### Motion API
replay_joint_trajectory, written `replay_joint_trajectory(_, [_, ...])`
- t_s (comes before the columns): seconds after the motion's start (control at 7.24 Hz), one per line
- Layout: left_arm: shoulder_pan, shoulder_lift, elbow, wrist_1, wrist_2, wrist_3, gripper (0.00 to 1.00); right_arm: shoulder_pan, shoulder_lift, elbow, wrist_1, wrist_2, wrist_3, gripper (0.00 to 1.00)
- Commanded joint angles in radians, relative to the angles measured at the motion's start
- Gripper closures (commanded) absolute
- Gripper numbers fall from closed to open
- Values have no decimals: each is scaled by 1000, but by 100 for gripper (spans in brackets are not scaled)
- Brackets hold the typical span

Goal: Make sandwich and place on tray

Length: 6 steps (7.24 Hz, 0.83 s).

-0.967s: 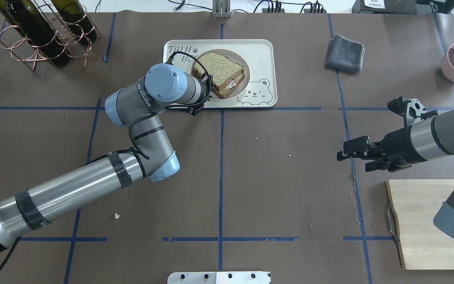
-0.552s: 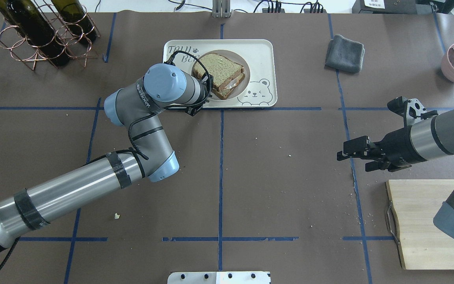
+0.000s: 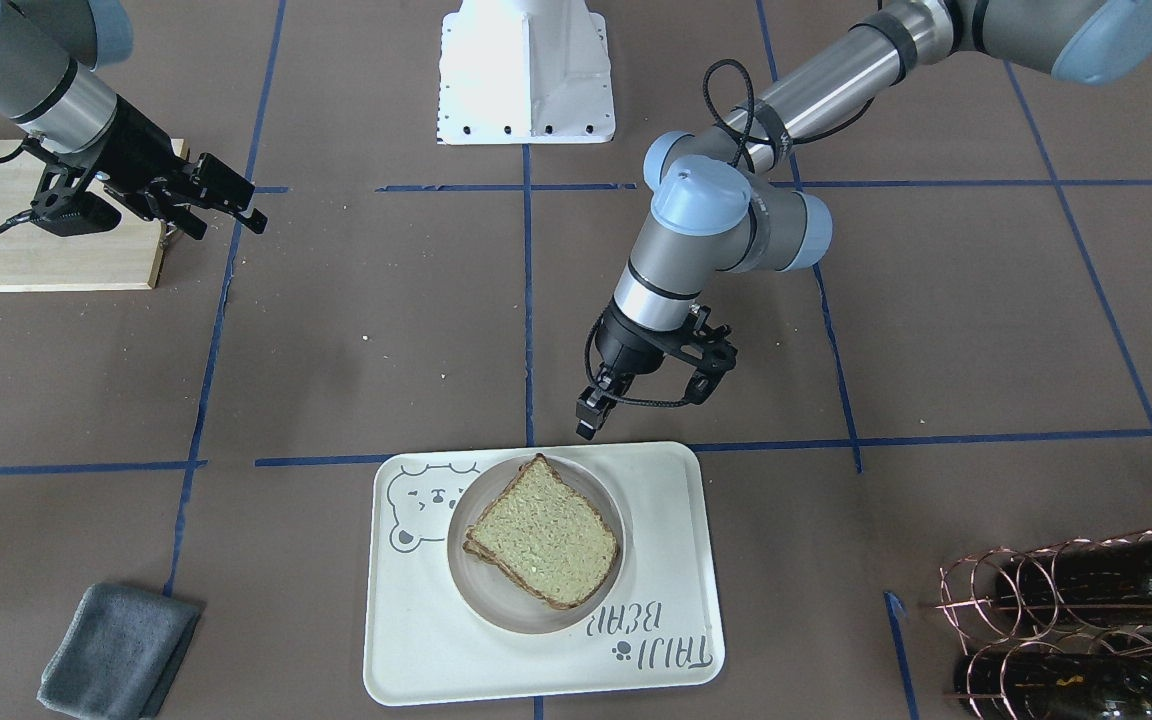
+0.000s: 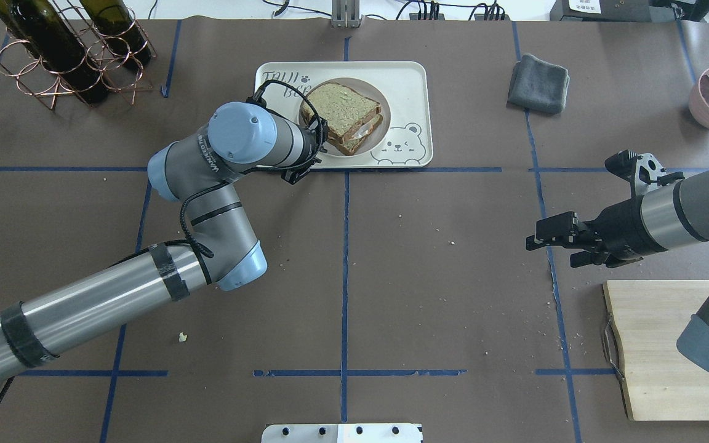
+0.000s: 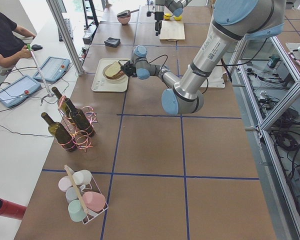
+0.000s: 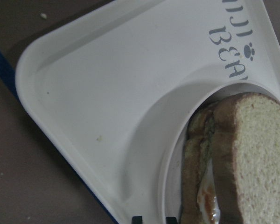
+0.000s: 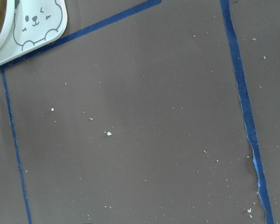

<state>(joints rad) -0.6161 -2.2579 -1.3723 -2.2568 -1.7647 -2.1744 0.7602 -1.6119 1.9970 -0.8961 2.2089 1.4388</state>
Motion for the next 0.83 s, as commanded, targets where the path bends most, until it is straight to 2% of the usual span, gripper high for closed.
replay_joint_trajectory(0.0, [-5, 241, -277, -7, -83, 245, 73, 51, -32, 9, -4, 29, -1, 0])
replay_joint_trajectory(0.14, [-7, 373, -389, -9, -91, 472, 72, 80, -72, 3, -10, 31, -68, 0])
replay_joint_trajectory(0.28, [-28, 473, -445, -10, -166, 660, 71, 144, -132, -4, -17, 40, -245, 0])
replay_joint_trajectory(0.41, [-119, 542, -451, -6, -264, 864, 71, 239, -170, -9, -97, 78, -440, 0])
replay_joint_trajectory(0.55, [-258, 620, -441, 0, -376, 1139, 70, 349, -172, -10, -250, 112, -729, 0])
replay_joint_trajectory(0.69, [-378, 702, -429, 5, -442, 1421, 68, 482, -171, -9, -434, 138, -1014, 0])
